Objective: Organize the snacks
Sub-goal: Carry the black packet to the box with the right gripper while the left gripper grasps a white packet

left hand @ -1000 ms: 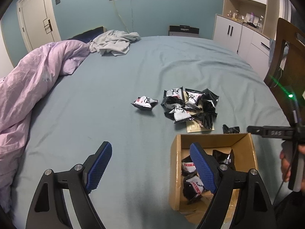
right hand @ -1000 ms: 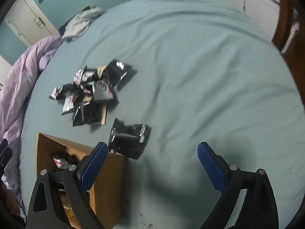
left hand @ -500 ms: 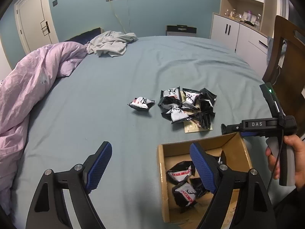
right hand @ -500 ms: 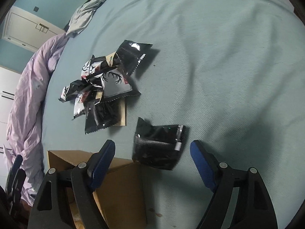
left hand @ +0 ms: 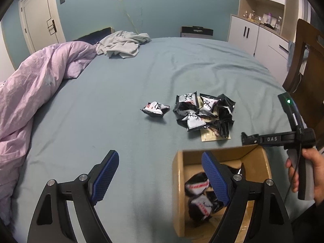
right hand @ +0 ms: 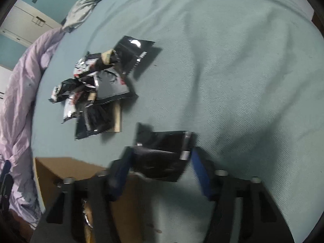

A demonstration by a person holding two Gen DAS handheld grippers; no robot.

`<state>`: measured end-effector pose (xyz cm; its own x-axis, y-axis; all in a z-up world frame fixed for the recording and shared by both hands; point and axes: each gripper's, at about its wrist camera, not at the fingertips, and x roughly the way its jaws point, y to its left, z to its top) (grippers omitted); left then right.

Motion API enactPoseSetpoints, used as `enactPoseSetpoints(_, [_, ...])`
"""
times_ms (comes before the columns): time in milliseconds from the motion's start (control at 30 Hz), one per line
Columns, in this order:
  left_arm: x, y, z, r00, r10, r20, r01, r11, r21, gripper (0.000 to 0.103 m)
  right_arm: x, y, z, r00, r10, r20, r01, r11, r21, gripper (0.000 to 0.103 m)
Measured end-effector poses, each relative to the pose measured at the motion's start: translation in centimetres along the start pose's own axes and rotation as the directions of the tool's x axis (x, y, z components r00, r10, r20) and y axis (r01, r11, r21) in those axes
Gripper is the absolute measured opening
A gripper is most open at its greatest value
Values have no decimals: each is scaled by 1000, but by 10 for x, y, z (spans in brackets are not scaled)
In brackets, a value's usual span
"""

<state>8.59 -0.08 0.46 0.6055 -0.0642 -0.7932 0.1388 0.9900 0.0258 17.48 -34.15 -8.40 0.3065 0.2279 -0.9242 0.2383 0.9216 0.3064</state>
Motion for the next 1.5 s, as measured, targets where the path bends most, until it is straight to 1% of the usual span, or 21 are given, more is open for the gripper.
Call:
enactPoseSetpoints(33, [0,1,0,1000,-2,-1,2,1000,-3,85,-2,-1,0,1000,2,9,-2,1000,8,48])
enactPoseSetpoints(100, [1,4,0,1000,-11,-6,11,1000,-18,85,-8,0,-4,999,24,24,-25,1000,9,33])
enactPoseSetpoints(167, [4,8,1,1000,-18,-13,17,999,-34,85,-23,3,-5,997,24,71,-25,999,21,33])
enactPoseSetpoints(233, [7,12,1,1000,-11,-17,10,999,-46,85,-43,6,-11,991,49,125,-53,998,24,33])
enactPoseSetpoints(267, [9,13,2,1000,-6,-18,5,999,-49,85,-58,7,-13,984,69,166,-75,997,29,33])
enactPoseSetpoints(367, [20,18,9,1000,-1,-26,0,999,-51,85,-91,15,-24,966,95,242,-104,994,24,33])
enactPoseSetpoints(500, [47,20,24,997,-1,-75,0,1000,-5,85,-132,20,-65,945,139,295,-138,990,-23,33])
enactPoseSetpoints(567, [57,22,31,997,9,-76,-8,1000,16,85,-148,23,-89,931,150,332,-138,989,-60,33])
enactPoseSetpoints(700, [89,23,50,995,36,-96,-33,999,40,85,-148,16,-125,922,185,341,-181,983,-43,33])
enactPoseSetpoints(767, [110,20,63,993,23,-113,-17,998,53,85,-141,16,-142,926,186,327,-184,982,-37,33])
enactPoseSetpoints(833, [134,14,74,989,-25,-146,37,996,81,85,-132,21,-146,937,167,308,-158,986,-56,33])
enactPoseSetpoints(867, [142,11,77,988,-35,-153,49,995,91,85,-130,23,-146,941,157,299,-143,987,-68,33])
enactPoseSetpoints(933, [159,9,84,988,-9,-152,23,995,93,85,-127,24,-142,945,148,293,-130,988,-78,33])
enactPoseSetpoints(1033, [179,12,89,984,7,-176,2,999,48,84,-117,29,-136,946,160,283,-138,986,-94,33])
enactPoseSetpoints(1100, [189,10,89,981,40,-192,-29,998,62,77,-112,34,-129,948,155,278,-129,985,-111,33])
enactPoseSetpoints(1133, [194,6,88,979,47,-199,-30,996,88,68,-108,34,-126,949,149,279,-120,986,-117,33])
enactPoseSetpoints(1167, [196,5,86,978,43,-205,-23,995,100,56,-106,35,-125,950,145,277,-115,986,-122,33])
enactPoseSetpoints(1200, [198,4,84,976,40,-215,-17,994,110,49,-105,36,-125,951,147,272,-117,985,-124,33])
enactPoseSetpoints(1267, [202,3,79,971,10,-240,17,994,112,28,-103,34,-125,953,144,266,-115,986,-124,33])
enactPoseSetpoints(1400, [186,0,73,977,1,-212,30,990,140,25,-100,37,-122,954,127,272,-98,988,-118,33])
enactPoseSetpoints(1500, [162,2,68,985,9,-171,13,992,128,25,-103,36,-124,951,122,285,-92,989,-115,33])
